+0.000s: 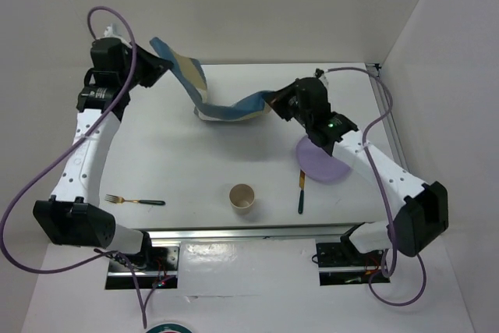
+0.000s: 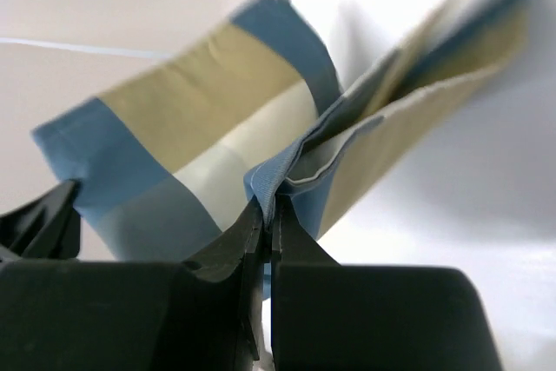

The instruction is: Set the dinner table for one person

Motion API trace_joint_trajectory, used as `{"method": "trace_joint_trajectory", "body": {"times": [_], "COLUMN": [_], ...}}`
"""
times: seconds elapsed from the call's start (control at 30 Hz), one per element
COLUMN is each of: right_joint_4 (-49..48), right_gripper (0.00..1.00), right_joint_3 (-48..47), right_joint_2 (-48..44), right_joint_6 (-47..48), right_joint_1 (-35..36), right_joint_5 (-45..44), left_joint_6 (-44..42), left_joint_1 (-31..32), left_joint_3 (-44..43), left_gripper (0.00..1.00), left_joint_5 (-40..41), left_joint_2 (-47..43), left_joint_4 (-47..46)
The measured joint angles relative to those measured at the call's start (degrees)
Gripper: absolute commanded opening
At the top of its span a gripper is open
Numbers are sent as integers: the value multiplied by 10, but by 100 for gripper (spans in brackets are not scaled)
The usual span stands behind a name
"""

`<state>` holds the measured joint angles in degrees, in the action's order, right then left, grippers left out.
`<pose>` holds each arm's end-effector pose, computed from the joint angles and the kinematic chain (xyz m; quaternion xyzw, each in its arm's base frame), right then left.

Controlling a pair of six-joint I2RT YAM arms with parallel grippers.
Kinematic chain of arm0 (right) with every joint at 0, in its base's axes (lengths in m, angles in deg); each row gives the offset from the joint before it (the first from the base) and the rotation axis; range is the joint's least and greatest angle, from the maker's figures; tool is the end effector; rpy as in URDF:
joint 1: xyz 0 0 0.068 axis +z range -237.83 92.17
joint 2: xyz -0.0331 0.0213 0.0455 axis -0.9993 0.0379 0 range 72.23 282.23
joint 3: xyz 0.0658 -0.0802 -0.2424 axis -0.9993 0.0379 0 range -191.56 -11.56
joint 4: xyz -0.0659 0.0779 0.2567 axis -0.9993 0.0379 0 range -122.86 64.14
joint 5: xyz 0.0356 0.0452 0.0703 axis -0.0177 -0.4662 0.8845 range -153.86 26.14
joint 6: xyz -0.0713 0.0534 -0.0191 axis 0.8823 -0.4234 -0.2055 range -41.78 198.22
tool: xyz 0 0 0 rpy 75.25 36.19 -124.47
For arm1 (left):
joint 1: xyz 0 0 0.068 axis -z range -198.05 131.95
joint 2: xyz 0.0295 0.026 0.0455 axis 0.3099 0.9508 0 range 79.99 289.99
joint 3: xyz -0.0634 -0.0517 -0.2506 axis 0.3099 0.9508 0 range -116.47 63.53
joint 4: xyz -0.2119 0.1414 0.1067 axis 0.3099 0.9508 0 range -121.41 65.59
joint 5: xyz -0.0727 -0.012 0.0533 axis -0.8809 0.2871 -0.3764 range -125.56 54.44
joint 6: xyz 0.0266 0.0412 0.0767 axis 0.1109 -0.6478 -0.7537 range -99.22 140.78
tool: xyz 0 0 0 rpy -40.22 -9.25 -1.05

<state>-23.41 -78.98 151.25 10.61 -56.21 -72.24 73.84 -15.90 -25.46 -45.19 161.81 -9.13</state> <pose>0.3326 0.1909 0.3142 0.2934 0.7692 0.3910 0.4116 0.3832 -0.0282 0.4173 -0.2940 0.7363 -0.3398 0.5060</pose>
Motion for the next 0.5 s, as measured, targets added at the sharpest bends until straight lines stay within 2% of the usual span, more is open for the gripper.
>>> {"method": "trace_joint_trajectory", "body": {"times": [0.3, 0.5], "right_joint_4": [19, 39], "right_gripper": [0, 0], "right_joint_3": [-74, -145], "right_joint_2": [-39, -17], "right_joint_6": [77, 130], "right_joint_1": [0, -17], "right_joint_5": [-32, -48], "left_joint_6": [44, 46], "left_joint_1": [-38, -38], "left_joint_3": [-68, -136], "left_gripper": [0, 0], "left_joint_5": [-47, -70], "left_joint_2": [-26, 6], "left_joint_4": [4, 10]}}
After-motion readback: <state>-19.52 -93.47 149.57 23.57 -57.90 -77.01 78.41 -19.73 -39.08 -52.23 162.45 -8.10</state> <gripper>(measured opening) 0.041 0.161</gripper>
